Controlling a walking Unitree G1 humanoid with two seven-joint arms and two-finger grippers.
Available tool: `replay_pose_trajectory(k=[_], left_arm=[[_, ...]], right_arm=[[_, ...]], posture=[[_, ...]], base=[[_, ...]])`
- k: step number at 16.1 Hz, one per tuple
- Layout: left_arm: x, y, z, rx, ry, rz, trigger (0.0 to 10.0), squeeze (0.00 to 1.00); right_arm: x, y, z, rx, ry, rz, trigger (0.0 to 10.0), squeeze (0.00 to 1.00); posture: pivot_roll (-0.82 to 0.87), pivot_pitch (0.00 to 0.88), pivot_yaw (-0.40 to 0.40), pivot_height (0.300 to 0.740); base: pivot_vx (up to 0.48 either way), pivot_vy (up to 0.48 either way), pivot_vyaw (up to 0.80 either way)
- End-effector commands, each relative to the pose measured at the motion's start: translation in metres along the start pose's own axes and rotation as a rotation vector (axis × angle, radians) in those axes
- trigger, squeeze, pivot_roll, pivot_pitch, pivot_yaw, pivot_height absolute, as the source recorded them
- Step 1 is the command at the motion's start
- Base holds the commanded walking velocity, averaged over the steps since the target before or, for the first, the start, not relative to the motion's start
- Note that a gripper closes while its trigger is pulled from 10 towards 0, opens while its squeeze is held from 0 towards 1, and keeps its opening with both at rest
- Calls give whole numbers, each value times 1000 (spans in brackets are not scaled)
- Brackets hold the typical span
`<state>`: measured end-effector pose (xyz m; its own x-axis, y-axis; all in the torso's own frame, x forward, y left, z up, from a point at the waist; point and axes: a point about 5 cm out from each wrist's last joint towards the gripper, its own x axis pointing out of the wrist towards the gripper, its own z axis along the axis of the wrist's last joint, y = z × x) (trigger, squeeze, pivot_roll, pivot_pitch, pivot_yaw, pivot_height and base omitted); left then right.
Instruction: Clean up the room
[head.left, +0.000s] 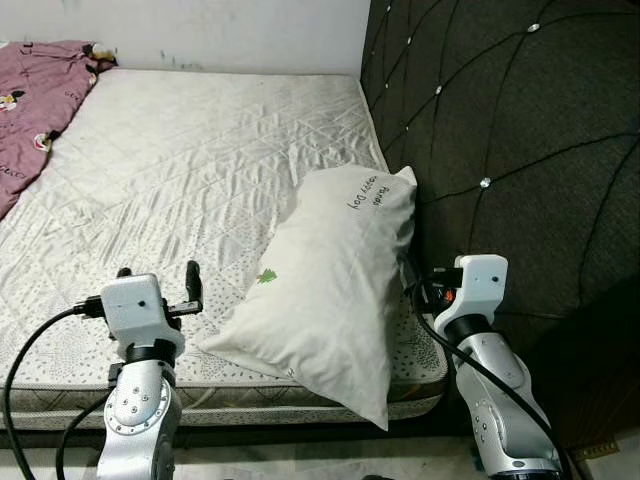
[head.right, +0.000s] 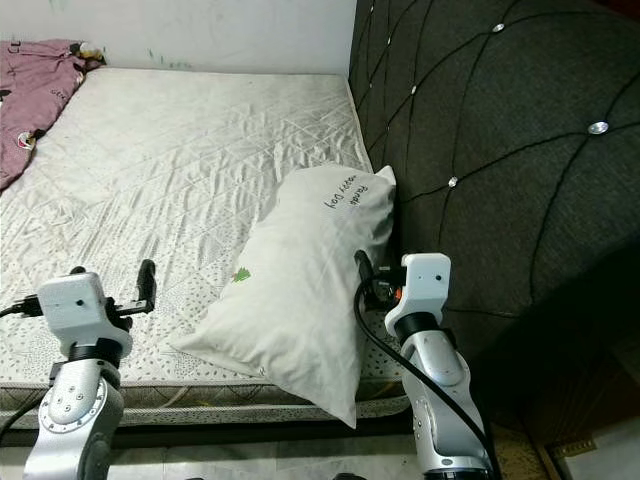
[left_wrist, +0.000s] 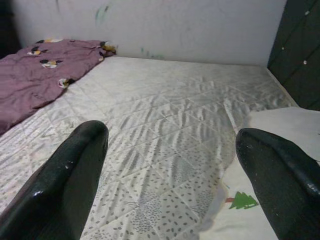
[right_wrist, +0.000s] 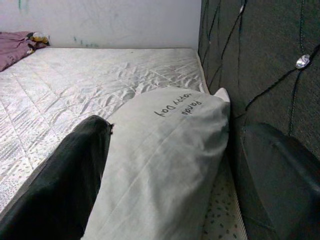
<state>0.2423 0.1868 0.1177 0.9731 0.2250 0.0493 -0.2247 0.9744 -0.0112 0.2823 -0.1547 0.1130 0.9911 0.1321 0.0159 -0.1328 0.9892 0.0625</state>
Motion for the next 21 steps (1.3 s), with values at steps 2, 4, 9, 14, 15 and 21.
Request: replay_pose_trajectory(k=[2, 4, 9, 14, 15, 21], left_arm=[[-1, 3, 0, -5, 17, 42, 10000, 0], [-1, 2, 2, 0, 5, 34, 10000, 0], [-1, 2, 3, 0, 12, 27, 10000, 0], [-4, 0, 0, -10, 35, 30, 10000, 0], [-4, 1, -1, -17, 39, 33, 10000, 0], [-4, 1, -1, -35, 51, 56, 10000, 0]], right_arm=[[-1, 1, 3, 1, -3, 17, 10000, 0], [-2, 2, 3, 0, 0, 25, 10000, 0], [-2, 3, 4, 0, 3, 43, 10000, 0], [-2, 3, 4, -1, 9, 49, 10000, 0], [-1, 3, 4, -3, 12, 49, 10000, 0], [1, 5, 3, -18, 21, 77, 10000, 0]], posture=[[-7, 181, -34, 732], [-7, 184, -36, 713], [-9, 186, -39, 648], [-13, 194, -38, 603], [-13, 195, -39, 603], [-16, 206, -52, 603]], base=[[0, 0, 0], [0, 0, 0], [0, 0, 0], [0, 0, 0], [0, 0, 0], [0, 0, 0]])
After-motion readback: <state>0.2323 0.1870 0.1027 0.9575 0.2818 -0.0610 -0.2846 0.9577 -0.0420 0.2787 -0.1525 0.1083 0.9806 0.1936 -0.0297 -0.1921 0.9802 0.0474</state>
